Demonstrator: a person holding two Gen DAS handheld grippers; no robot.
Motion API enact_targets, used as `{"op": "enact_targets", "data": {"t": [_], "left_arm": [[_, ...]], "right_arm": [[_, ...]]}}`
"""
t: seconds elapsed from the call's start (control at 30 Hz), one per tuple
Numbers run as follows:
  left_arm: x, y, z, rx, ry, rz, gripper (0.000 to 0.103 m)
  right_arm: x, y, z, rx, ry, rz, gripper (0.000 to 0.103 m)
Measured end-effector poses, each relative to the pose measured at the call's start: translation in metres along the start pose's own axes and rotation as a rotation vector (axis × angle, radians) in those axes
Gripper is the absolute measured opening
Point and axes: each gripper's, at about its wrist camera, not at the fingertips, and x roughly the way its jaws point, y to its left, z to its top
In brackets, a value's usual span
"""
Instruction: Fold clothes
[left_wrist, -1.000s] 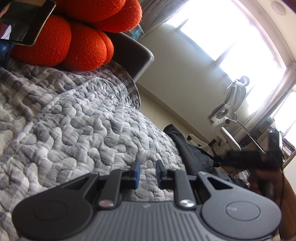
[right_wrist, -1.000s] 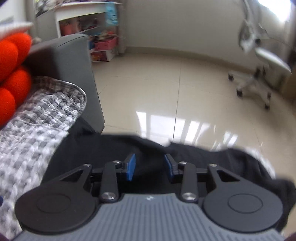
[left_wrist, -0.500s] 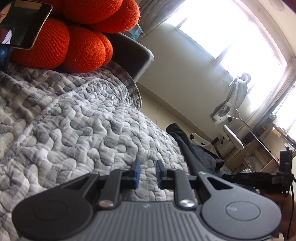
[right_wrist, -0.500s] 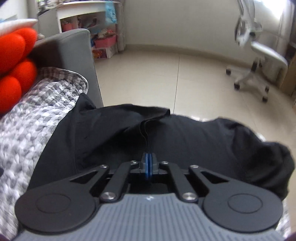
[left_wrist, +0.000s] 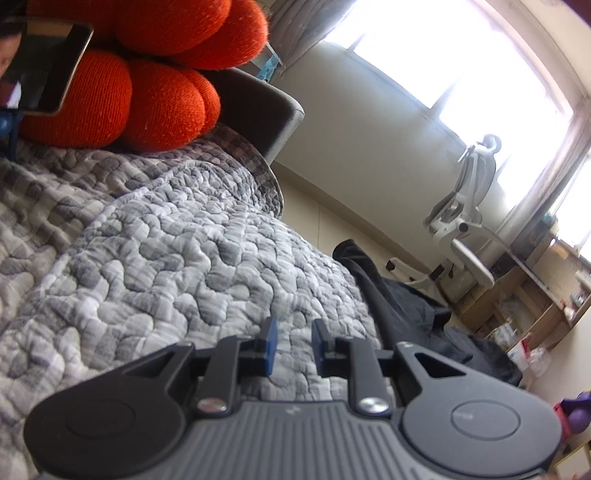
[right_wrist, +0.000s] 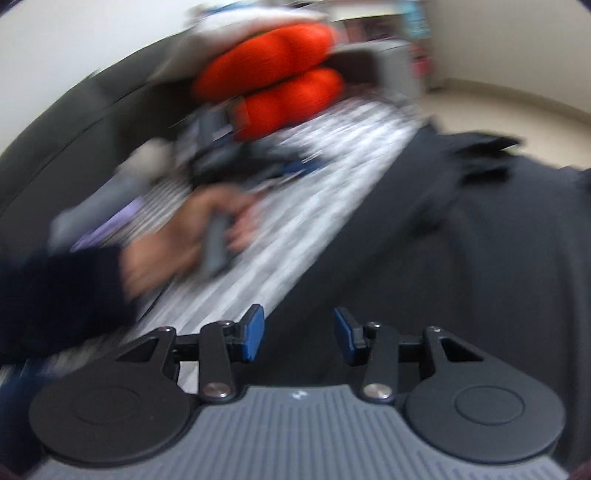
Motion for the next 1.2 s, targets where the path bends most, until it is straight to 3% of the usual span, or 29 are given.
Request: {"op": "enact_targets", "data": {"t": [0.07,0.17,0.27,0.37,0.43,0.6,0.73,0.8,0.87,1.0,1.13,1.2], "left_arm": [[-0.007,-0.008,-0.002,0.041,0.015,0.01,0.033],[-0.027,-0.016,-0.006,0.051,0.047,0.005,0.045],[-0.048,-0.019,-0.011,0.002,0.091,-0.005,0.047],[-0.067,-0.033,-0.016,0.075,0.119,-0.002,0.047],[-0.08,-0.044,-0.02,0.138,0.135,-0.012,0.047],[-0.103,-0.071,-0.032,0.246,0.182,-0.045,0.047],[-0.114,-0.085,-0.049,0.301,0.248,-0.058,0.051],[-0.116,-0.088,-0.058,0.317,0.291,-0.058,0.053],[-0.115,-0.089,-0.066,0.326,0.321,-0.062,0.054],[-0.109,-0.09,-0.077,0.321,0.362,-0.077,0.054],[-0.103,-0.1,-0.086,0.362,0.376,-0.091,0.061],[-0.102,-0.105,-0.09,0.403,0.363,-0.084,0.061]], "right_arm": [[-0.003,0.021,-0.021,-0.046,0.037,0.044,0.046],[0.005,0.03,-0.044,-0.031,0.098,0.021,0.046],[0.001,0.032,-0.064,0.022,0.145,-0.043,0.03],[-0.017,0.03,-0.086,0.104,0.167,-0.099,0.015],[-0.028,0.03,-0.1,0.141,0.182,-0.174,0.02],[-0.038,0.026,-0.117,0.299,0.096,-0.126,0.03],[-0.023,0.035,-0.119,0.302,0.126,-0.191,0.033],[-0.015,0.038,-0.123,0.311,0.15,-0.172,0.028],[-0.01,0.037,-0.127,0.34,0.148,-0.146,0.005],[-0.015,0.03,-0.137,0.472,0.09,0.076,0.005],[-0.011,0.013,-0.15,0.551,0.112,0.058,0.006],[-0.009,0.008,-0.155,0.594,0.095,0.114,0.006]]}}
